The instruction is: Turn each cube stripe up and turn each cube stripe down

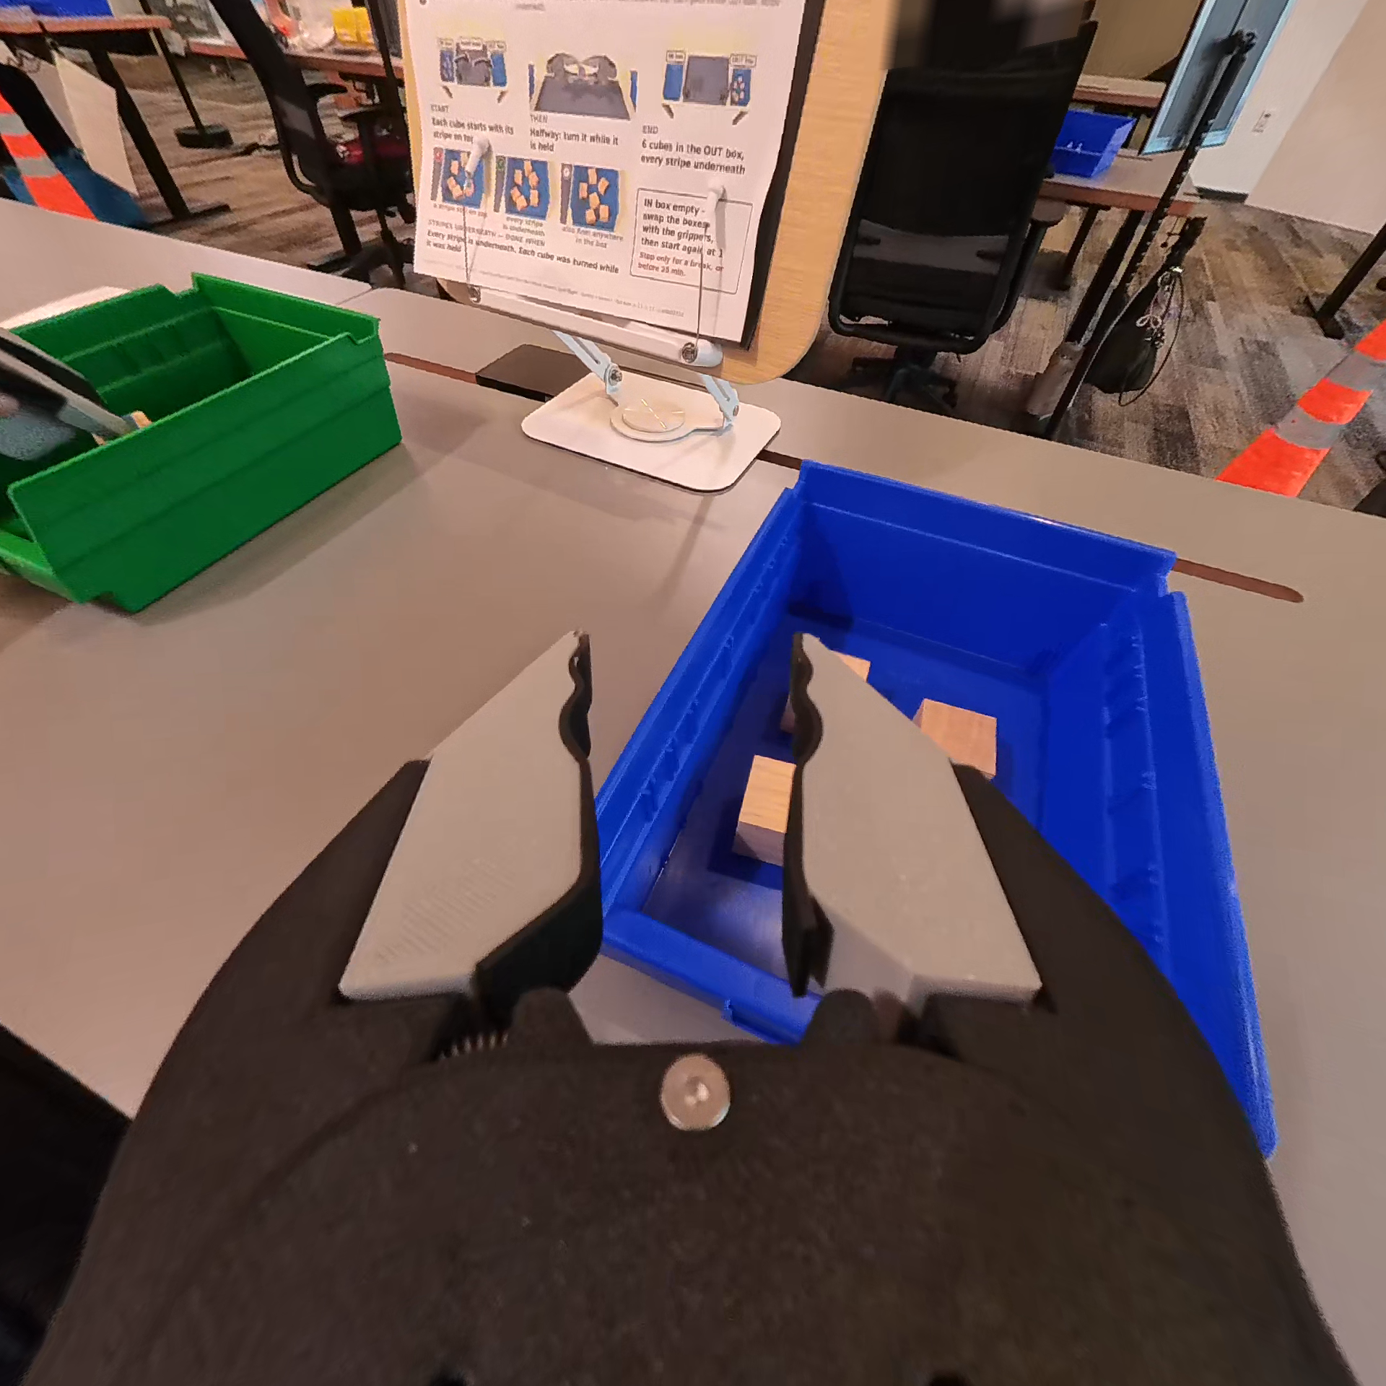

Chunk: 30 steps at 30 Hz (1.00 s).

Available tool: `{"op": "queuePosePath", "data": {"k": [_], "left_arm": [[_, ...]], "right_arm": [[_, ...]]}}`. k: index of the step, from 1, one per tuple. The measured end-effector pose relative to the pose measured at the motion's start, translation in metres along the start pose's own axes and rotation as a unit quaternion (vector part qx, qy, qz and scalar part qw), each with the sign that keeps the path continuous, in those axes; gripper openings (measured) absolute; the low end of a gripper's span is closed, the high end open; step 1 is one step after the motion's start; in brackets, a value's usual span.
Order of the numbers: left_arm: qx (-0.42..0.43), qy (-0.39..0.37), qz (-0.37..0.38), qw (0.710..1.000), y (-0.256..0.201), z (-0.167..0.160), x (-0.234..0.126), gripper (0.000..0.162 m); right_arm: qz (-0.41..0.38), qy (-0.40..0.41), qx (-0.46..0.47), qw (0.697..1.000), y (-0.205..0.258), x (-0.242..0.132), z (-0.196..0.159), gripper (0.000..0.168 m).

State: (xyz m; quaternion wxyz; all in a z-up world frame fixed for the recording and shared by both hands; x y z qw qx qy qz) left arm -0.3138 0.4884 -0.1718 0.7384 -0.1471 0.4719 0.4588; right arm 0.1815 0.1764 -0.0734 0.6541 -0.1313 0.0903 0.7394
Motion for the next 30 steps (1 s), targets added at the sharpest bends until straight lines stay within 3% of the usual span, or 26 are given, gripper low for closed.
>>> {"op": "queuePosePath", "data": {"k": [7, 13, 22, 26, 30], "left_arm": [[0.036, 0.052, 0.040, 0.997, 0.008, -0.003, 0.028, 0.074], [0.027, 0.042, -0.004, 0.999, -0.002, -0.003, 0.027, 0.048], [0.028, 0.021, -0.019, 0.999, -0.012, -0.003, 0.027, 0.044], [-0.015, -0.060, -0.070, 0.996, -0.013, 0.008, 0.006, 0.044], [0.010, -0.208, -0.177, 0.962, -0.038, 0.018, -0.051, 0.044]], "right_arm": [[0.002, 0.005, -0.007, 1.000, 0.001, 0.005, -0.001, 0.051], [0.000, 0.002, -0.015, 1.000, 0.003, 0.002, 0.001, 0.050], [0.007, 0.005, -0.037, 0.999, 0.017, 0.001, 0.003, 0.050], [0.030, 0.013, -0.037, 0.999, 0.027, 0.006, 0.000, 0.050], [0.149, 0.026, -0.001, 0.989, 0.057, 0.020, -0.005, 0.052]]}}
Point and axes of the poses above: each gripper's, where its closed fingertips meet, x out along the fingers, z out of its top, y = z × x across the jaws, the point moved 8 cm from there along -x, back along the fingers
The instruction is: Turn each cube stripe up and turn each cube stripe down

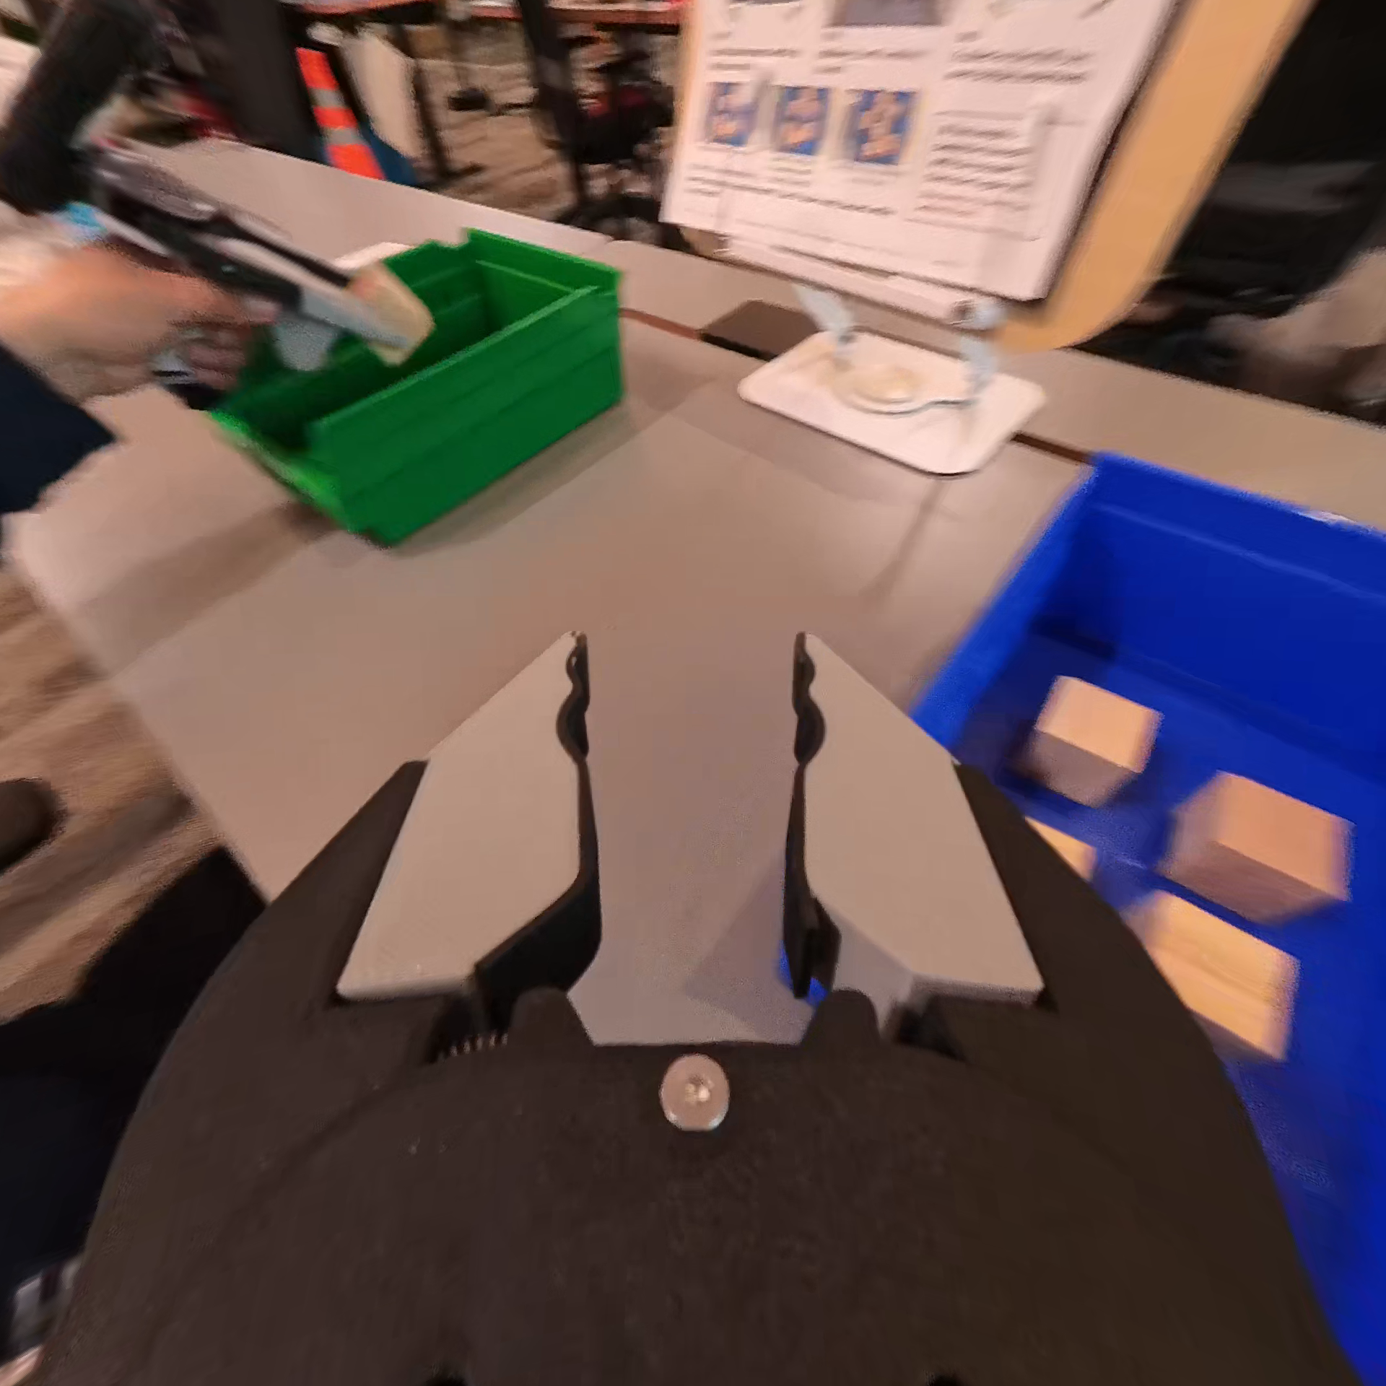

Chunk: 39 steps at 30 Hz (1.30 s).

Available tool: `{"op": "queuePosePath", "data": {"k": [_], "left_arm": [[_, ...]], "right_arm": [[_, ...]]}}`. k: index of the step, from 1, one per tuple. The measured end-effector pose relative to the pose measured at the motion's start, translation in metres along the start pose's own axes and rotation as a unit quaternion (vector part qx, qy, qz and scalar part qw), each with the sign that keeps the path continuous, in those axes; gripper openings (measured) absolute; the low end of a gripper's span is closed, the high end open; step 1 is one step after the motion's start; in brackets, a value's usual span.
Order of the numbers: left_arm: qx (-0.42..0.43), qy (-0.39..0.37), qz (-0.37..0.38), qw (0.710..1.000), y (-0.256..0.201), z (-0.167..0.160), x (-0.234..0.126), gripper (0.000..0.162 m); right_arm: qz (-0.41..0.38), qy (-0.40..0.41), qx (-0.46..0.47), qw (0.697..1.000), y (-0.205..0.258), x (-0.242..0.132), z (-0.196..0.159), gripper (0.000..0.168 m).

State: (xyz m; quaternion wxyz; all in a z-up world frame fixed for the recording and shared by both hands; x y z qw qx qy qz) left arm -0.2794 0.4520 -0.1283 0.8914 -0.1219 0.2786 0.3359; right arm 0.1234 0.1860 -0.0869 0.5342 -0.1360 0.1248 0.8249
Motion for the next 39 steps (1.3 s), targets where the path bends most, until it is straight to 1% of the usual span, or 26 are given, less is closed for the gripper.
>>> {"op": "queuePosePath", "data": {"k": [2, 4, 6, 8, 10, 12, 13, 15, 18, 20, 21, 22, 24, 26, 28, 29, 32, 34, 36, 38, 39], "left_arm": [[0.062, -0.079, -0.086, 0.991, -0.039, 0.008, -0.024, 0.043], [0.104, -0.119, -0.131, 0.979, -0.075, 0.007, -0.043, 0.043], [0.122, -0.157, -0.182, 0.963, -0.111, 0.002, -0.056, 0.043], [0.115, -0.186, -0.248, 0.944, -0.146, -0.004, -0.066, 0.043], [0.147, -0.230, -0.302, 0.914, -0.180, -0.012, -0.076, 0.043], [0.219, -0.303, -0.339, 0.864, -0.213, -0.023, -0.093, 0.043], [0.254, -0.332, -0.336, 0.844, -0.226, -0.028, -0.100, 0.044], [0.304, -0.352, -0.327, 0.822, -0.246, -0.035, -0.107, 0.044], [0.338, -0.373, -0.339, 0.795, -0.269, -0.041, -0.115, 0.043], [0.339, -0.402, -0.343, 0.778, -0.278, -0.042, -0.120, 0.043], [0.338, -0.412, -0.341, 0.774, -0.280, -0.042, -0.121, 0.043], [0.339, -0.417, -0.333, 0.775, -0.280, -0.041, -0.121, 0.044], [0.350, -0.420, -0.299, 0.782, -0.280, -0.041, -0.117, 0.044], [0.365, -0.413, -0.276, 0.787, -0.281, -0.045, -0.112, 0.044], [0.378, -0.403, -0.264, 0.791, -0.285, -0.049, -0.106, 0.044], [0.389, -0.397, -0.252, 0.792, -0.288, -0.050, -0.103, 0.044], [0.399, -0.387, -0.215, 0.803, -0.292, -0.051, -0.098, 0.043], [0.410, -0.364, -0.205, 0.811, -0.293, -0.056, -0.094, 0.044], [0.435, -0.358, -0.200, 0.802, -0.292, -0.063, -0.096, 0.043], [0.448, -0.362, -0.203, 0.792, -0.288, -0.068, -0.103, 0.040], [0.452, -0.355, -0.208, 0.792, -0.285, -0.070, -0.107, 0.040]], "right_arm": [[0.080, 0.002, 0.024, 0.996, 0.018, 0.012, -0.002, 0.053], [0.162, 0.009, 0.050, 0.986, 0.038, 0.023, -0.003, 0.055], [0.252, 0.014, 0.077, 0.964, 0.061, 0.031, -0.005, 0.057], [0.328, 0.026, 0.103, 0.939, 0.083, 0.038, -0.007, 0.059], [0.366, 0.037, 0.114, 0.923, 0.101, 0.046, -0.011, 0.061], [0.399, 0.044, 0.131, 0.906, 0.116, 0.051, -0.014, 0.063], [0.422, 0.049, 0.142, 0.894, 0.124, 0.051, -0.015, 0.064], [0.468, 0.049, 0.165, 0.867, 0.135, 0.051, -0.015, 0.066], [0.520, 0.044, 0.186, 0.832, 0.148, 0.049, -0.014, 0.067], [0.559, 0.041, 0.197, 0.804, 0.155, 0.046, -0.014, 0.073], [0.574, 0.040, 0.205, 0.792, 0.157, 0.045, -0.013, 0.074], [0.582, 0.037, 0.212, 0.784, 0.158, 0.045, -0.012, 0.070], [0.593, 0.025, 0.226, 0.772, 0.158, 0.044, -0.011, 0.068], [0.608, 0.025, 0.235, 0.758, 0.159, 0.043, -0.010, 0.063], [0.594, 0.030, 0.231, 0.770, 0.160, 0.047, -0.013, 0.058], [0.585, 0.033, 0.227, 0.778, 0.161, 0.050, -0.015, 0.046], [0.572, 0.040, 0.220, 0.789, 0.157, 0.053, -0.016, 0.044], [0.551, 0.058, 0.194, 0.809, 0.153, 0.053, -0.018, 0.044], [0.537, 0.074, 0.161, 0.825, 0.148, 0.050, -0.021, 0.043], [0.529, 0.093, 0.143, 0.832, 0.140, 0.047, -0.025, 0.043], [0.526, 0.100, 0.136, 0.833, 0.137, 0.045, -0.026, 0.043]]}}
Point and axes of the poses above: each gripper's, where its closed fingertips meet, x out along the fingers, z out of its top, y = z × x across the jaws, the point moved 8 cm from there along -x, back along the fingers
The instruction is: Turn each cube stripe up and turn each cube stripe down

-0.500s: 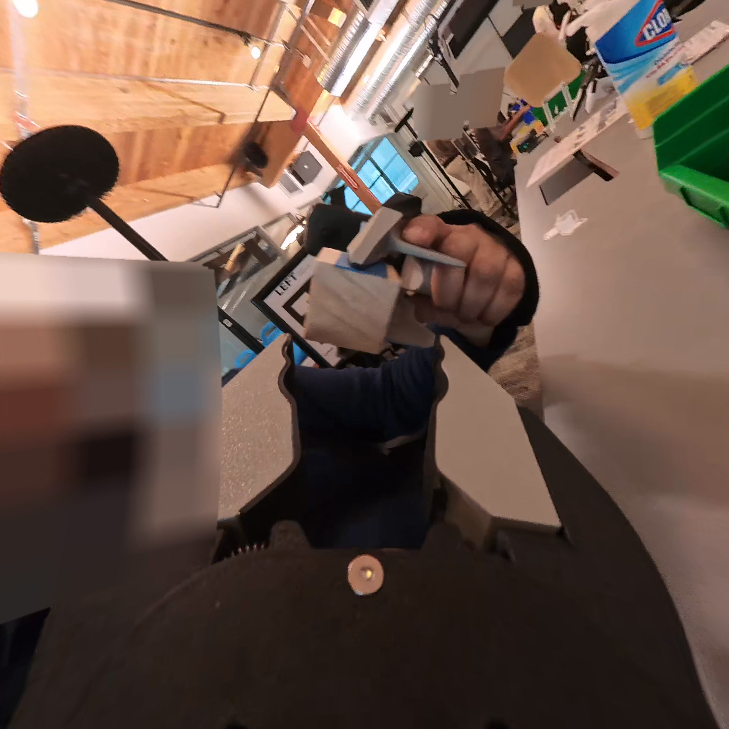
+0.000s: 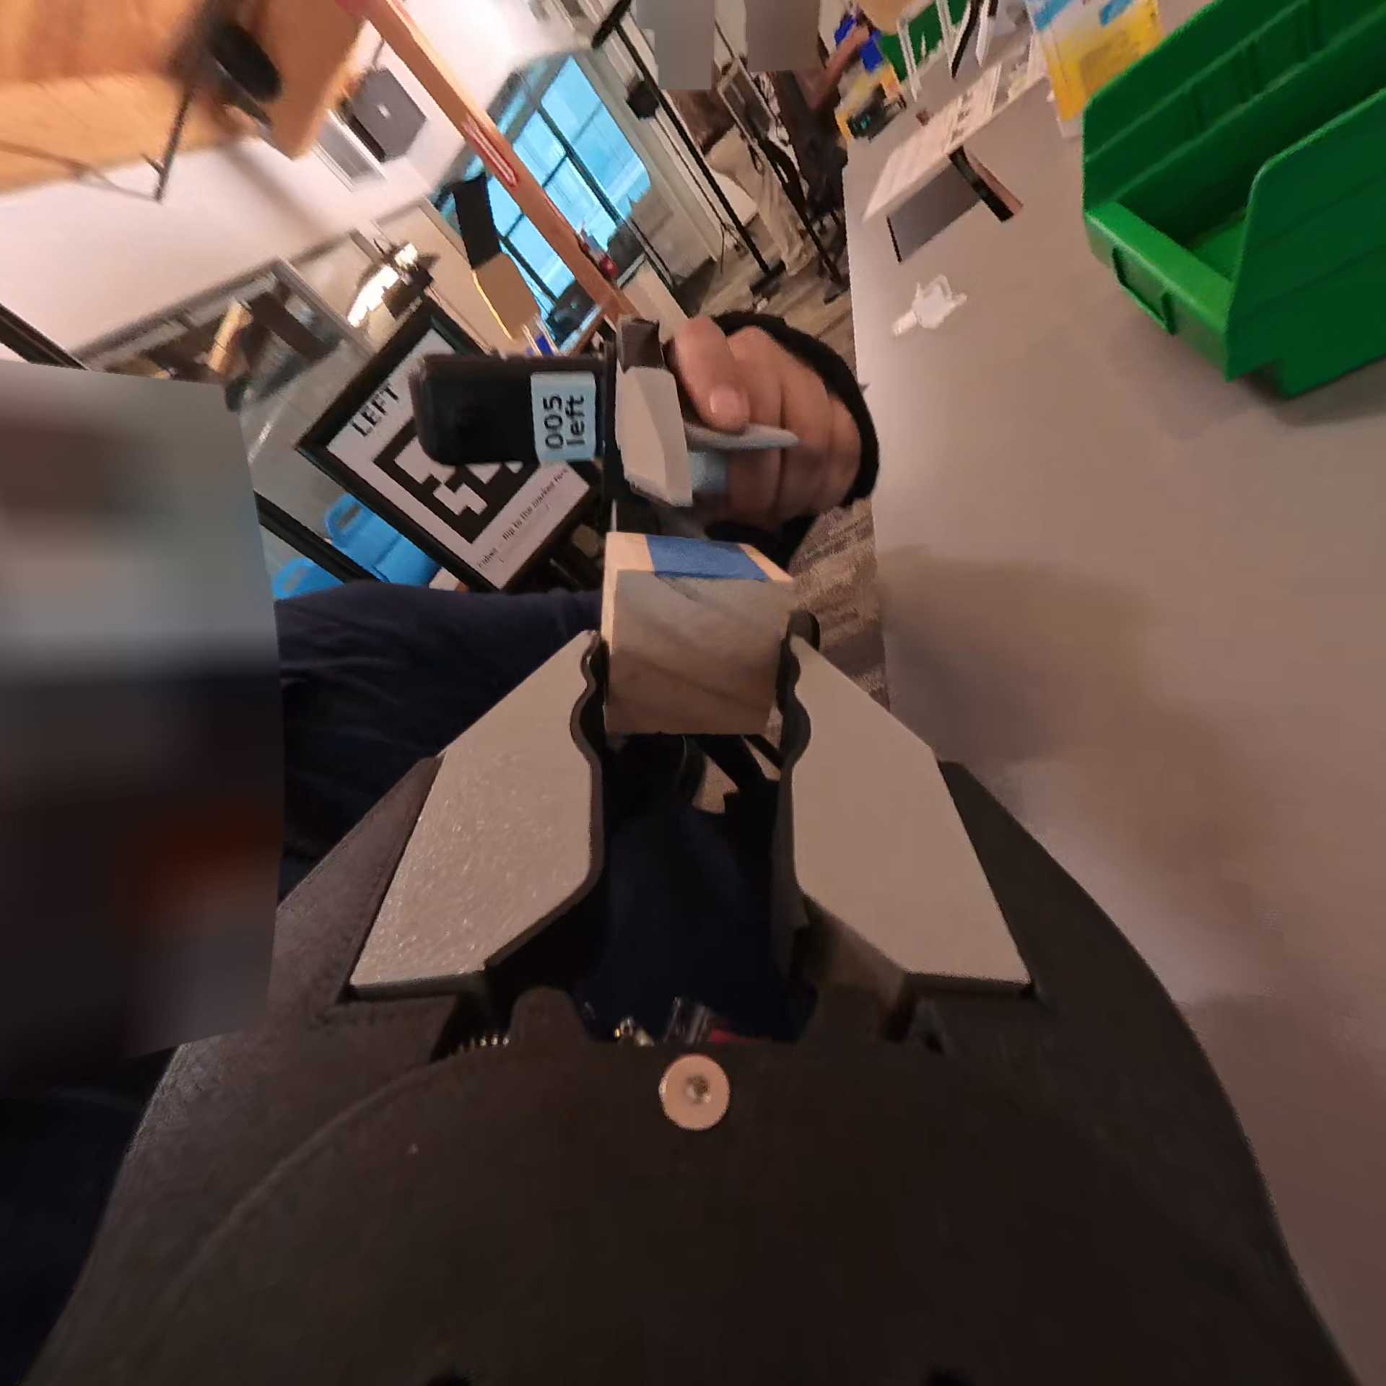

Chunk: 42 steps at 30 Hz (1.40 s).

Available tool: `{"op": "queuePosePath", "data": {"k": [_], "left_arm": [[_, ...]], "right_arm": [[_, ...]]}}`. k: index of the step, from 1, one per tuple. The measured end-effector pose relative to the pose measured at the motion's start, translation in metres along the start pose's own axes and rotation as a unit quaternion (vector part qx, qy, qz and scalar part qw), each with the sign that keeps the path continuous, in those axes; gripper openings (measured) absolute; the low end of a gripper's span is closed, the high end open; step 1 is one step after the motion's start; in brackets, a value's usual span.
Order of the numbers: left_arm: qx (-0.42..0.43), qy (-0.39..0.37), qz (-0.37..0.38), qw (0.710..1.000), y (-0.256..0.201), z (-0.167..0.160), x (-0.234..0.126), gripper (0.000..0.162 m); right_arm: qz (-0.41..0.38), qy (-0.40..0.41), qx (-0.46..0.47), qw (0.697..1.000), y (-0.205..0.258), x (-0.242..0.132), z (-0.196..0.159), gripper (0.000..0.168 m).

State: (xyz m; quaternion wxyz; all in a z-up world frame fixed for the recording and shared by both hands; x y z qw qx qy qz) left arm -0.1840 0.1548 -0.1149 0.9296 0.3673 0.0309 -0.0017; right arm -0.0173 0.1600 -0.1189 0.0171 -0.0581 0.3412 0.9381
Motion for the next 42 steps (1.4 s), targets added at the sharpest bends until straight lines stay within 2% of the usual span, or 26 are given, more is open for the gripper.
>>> {"op": "queuePosePath", "data": {"k": [5, 11, 15, 17, 24, 29, 32, 42], "left_arm": [[-0.004, 0.052, -0.054, 0.997, -0.008, -0.007, -0.008, 0.051], [0.033, 0.081, -0.120, 0.989, -0.036, -0.010, 0.011, 0.060], [0.043, 0.089, -0.153, 0.983, -0.047, -0.013, 0.018, 0.053], [0.047, 0.087, -0.159, 0.982, -0.049, -0.014, 0.019, 0.044], [0.067, 0.059, -0.070, 0.994, -0.034, -0.011, 0.026, 0.044], [0.061, 0.063, 0.053, 0.995, -0.012, -0.012, 0.033, 0.044], [0.045, 0.047, 0.115, 0.991, -0.002, -0.010, 0.033, 0.043], [0.022, 0.073, 0.145, 0.987, -0.003, -0.011, 0.043, 0.043]], "right_arm": [[-0.021, 0.086, -0.022, 0.996, 0.003, 0.000, -0.015, 0.043], [-0.019, 0.181, -0.031, 0.983, 0.002, 0.025, -0.037, 0.043], [-0.011, 0.197, -0.023, 0.980, -0.001, 0.032, -0.042, 0.043], [-0.009, 0.193, -0.016, 0.981, -0.003, 0.030, -0.042, 0.043], [-0.003, 0.107, -0.008, 0.994, 0.000, 0.015, -0.021, 0.043], [-0.047, 0.005, -0.026, 0.999, -0.001, 0.001, 0.000, 0.043], [-0.052, -0.024, -0.035, 0.998, 0.002, -0.004, 0.005, 0.042], [-0.087, -0.063, -0.045, 0.993, 0.000, -0.003, 0.011, 0.043]]}}
Point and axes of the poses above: each gripper's, where its closed fingertips meet, x out along the fingers, z out of its top, y = z × x across the jaws, the point moved 8 cm from there along -x, back along the fingers
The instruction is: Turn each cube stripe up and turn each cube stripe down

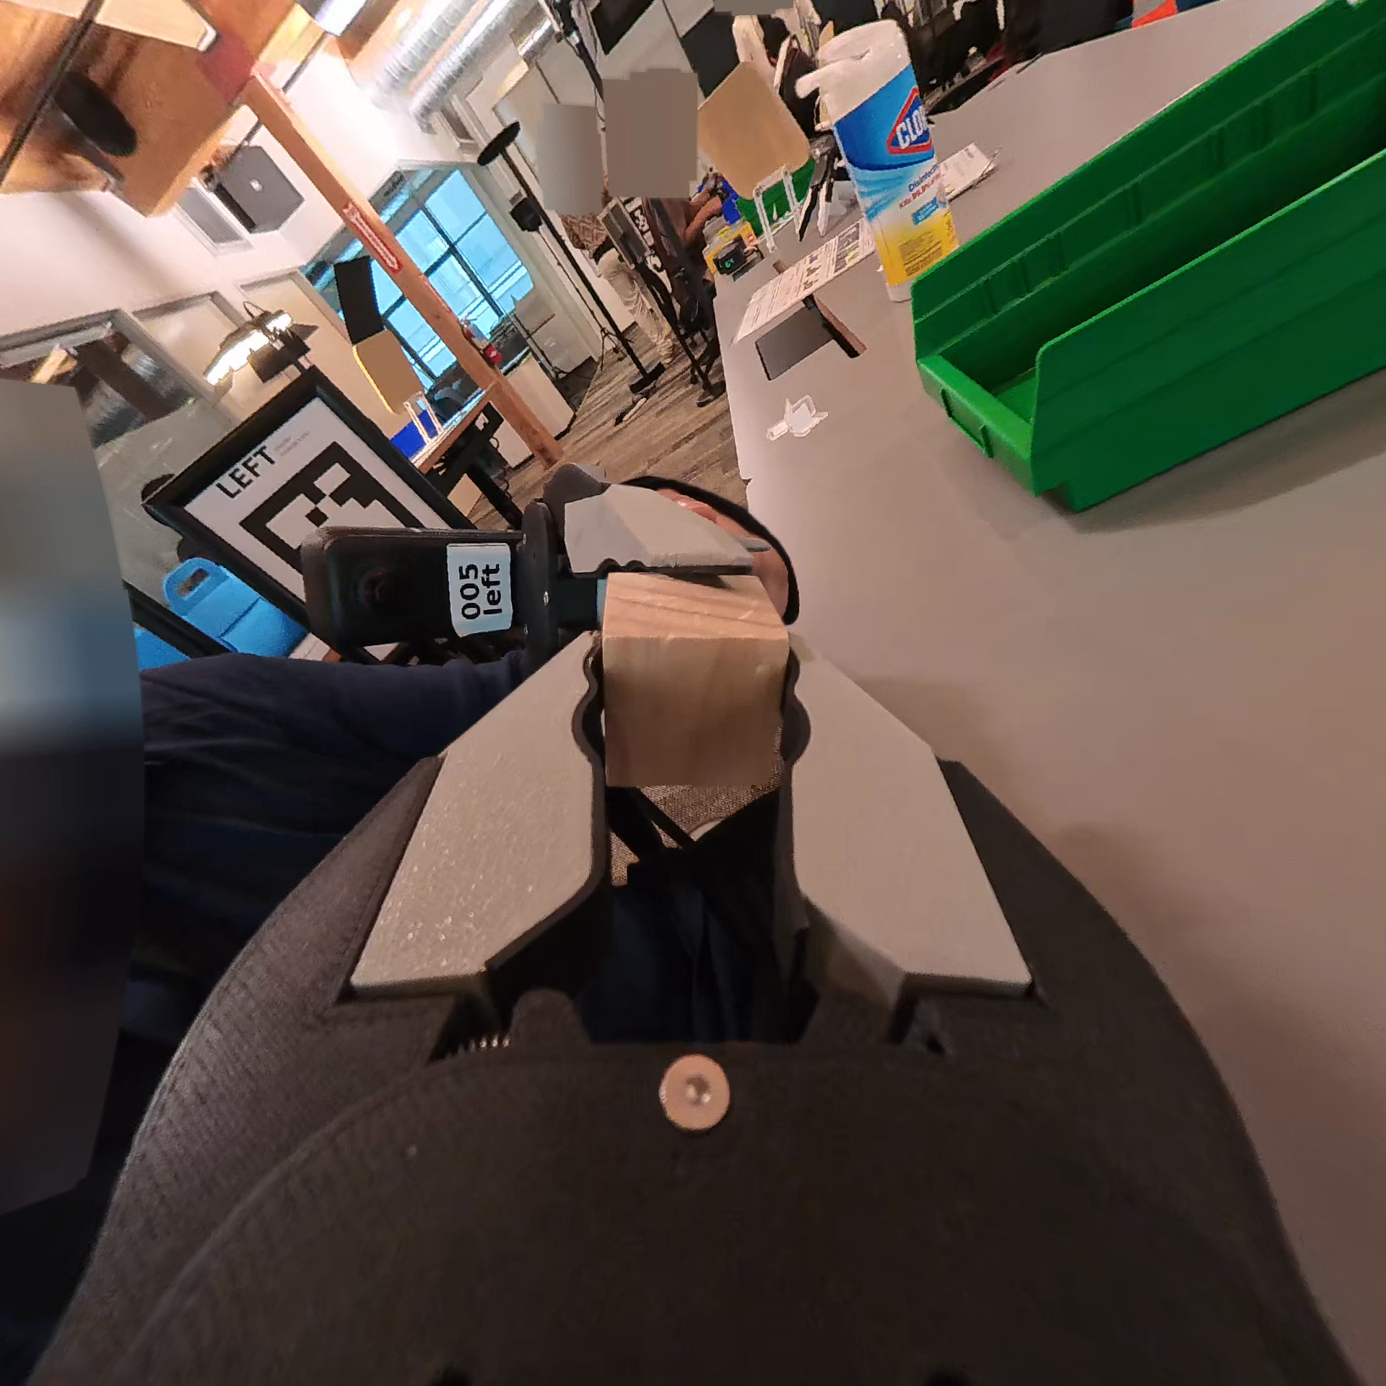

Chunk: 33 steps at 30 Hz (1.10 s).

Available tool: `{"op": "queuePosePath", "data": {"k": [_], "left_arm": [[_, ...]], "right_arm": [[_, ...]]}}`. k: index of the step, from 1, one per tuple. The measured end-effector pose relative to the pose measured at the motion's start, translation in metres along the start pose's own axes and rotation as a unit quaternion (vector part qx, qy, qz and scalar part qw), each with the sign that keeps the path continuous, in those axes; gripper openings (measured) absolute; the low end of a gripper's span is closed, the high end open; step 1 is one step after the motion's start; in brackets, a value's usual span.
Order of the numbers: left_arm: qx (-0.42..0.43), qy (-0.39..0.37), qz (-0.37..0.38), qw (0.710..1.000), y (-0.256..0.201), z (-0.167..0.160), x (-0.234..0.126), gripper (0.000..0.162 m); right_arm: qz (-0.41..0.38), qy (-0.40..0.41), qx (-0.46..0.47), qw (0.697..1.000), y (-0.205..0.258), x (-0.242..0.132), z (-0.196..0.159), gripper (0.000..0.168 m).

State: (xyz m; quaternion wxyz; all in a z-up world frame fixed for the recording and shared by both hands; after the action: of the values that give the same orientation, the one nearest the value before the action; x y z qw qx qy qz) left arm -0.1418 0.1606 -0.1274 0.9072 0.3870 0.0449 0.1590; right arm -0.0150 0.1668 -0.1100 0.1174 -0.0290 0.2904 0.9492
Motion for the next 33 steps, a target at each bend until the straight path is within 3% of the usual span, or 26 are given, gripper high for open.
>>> {"op": "queuePosePath", "data": {"k": [11, 15, 17, 20, 23, 25, 28, 33], "left_arm": [[-0.060, 0.017, -0.027, 0.998, -0.005, -0.005, 0.004, 0.046], [-0.099, 0.045, -0.024, 0.994, 0.005, -0.011, 0.002, 0.051], [-0.103, 0.063, -0.006, 0.993, 0.013, -0.016, 0.000, 0.049], [-0.102, 0.097, 0.012, 0.990, 0.022, -0.025, -0.003, 0.047], [-0.115, 0.107, 0.026, 0.987, 0.030, -0.028, -0.006, 0.045], [-0.123, 0.110, 0.029, 0.986, 0.032, -0.029, -0.007, 0.044], [-0.125, 0.114, 0.028, 0.985, 0.033, -0.031, -0.006, 0.044], [-0.107, 0.129, 0.026, 0.985, 0.028, -0.033, -0.003, 0.044]], "right_arm": [[0.002, 0.019, 0.013, 1.000, -0.007, -0.005, -0.001, 0.043], [-0.026, -0.014, 0.004, 1.000, -0.008, -0.030, 0.010, 0.043], [-0.083, -0.036, -0.011, 0.996, -0.014, -0.054, 0.018, 0.043], [-0.257, -0.050, -0.047, 0.964, -0.034, -0.108, 0.026, 0.042], [-0.442, -0.042, -0.045, 0.895, -0.056, -0.172, 0.021, 0.043], [-0.525, -0.028, -0.020, 0.850, -0.070, -0.207, 0.011, 0.043], [-0.575, 0.002, 0.015, 0.818, -0.085, -0.234, -0.003, 0.043], [-0.597, 0.090, 0.032, 0.797, -0.104, -0.227, -0.018, 0.043]]}}
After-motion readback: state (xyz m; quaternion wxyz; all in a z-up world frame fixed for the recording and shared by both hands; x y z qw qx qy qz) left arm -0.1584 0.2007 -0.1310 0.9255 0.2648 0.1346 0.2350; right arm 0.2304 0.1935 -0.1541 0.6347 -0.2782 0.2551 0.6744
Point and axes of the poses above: each gripper's, where its closed fingertips meet, x out along the fingers, z out of its top, y = z × x across the jaws, the point moved 8 cm from there along -x, back along the fingers
